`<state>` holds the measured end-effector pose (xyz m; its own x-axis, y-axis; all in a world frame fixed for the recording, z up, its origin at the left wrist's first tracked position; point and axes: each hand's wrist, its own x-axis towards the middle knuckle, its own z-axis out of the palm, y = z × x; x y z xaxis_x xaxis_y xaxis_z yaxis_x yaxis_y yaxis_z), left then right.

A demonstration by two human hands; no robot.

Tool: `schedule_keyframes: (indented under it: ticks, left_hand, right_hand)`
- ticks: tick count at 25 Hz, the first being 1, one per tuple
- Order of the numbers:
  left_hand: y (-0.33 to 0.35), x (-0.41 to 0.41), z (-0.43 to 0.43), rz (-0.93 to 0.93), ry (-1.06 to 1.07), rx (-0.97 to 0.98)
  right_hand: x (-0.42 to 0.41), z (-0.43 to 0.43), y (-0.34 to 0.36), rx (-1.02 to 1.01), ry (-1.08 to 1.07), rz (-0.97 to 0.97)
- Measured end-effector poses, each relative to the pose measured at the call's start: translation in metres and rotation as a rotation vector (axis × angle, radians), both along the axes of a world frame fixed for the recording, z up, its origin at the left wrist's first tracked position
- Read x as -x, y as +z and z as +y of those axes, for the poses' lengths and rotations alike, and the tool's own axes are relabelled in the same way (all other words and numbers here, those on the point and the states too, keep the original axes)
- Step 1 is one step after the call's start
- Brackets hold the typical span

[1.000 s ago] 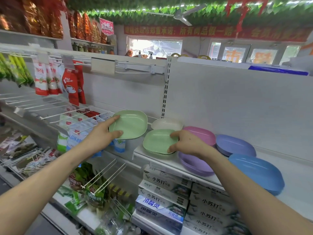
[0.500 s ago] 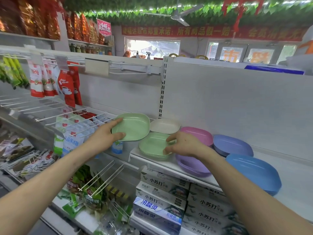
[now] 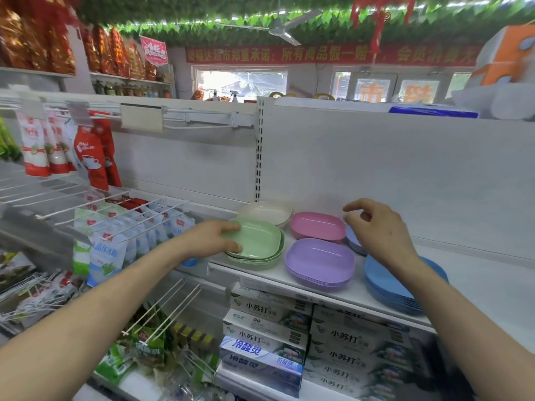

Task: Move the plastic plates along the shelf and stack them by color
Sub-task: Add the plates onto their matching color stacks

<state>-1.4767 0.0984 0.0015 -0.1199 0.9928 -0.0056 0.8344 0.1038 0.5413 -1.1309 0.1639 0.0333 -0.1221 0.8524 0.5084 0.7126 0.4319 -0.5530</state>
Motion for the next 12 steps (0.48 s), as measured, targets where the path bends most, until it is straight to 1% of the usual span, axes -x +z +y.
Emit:
schedule_keyframes:
  ticks: [3,7,9,11,12]
  left_hand:
    - [0.002,-0.004,0.008,0.145,-0.025,0.054]
    - [0.003,-0.005,0.01,0.224,-0.029,0.079]
    - [0.009,-0.009,0.01,0.329,-0.016,0.079]
    - [0.016,-0.021,0.013,0.444,0.023,-0.001]
    - [0.021,-0.033,0.015,0.457,0.034,-0.071]
  right_hand:
    - [-0.019,-0.001,-0.002,-0.003,-0.037,0.002]
    - [-0.036,-0.006,-0.004,0.012,-0.039,0.038]
    - [-0.049,-0.006,-0.004,0.017,-0.051,0.052]
    - [-0.066,-0.003,-0.003,0.015,-0.074,0.056]
    - [-0.077,-0.003,-0.003,0.016,-0.092,0.056]
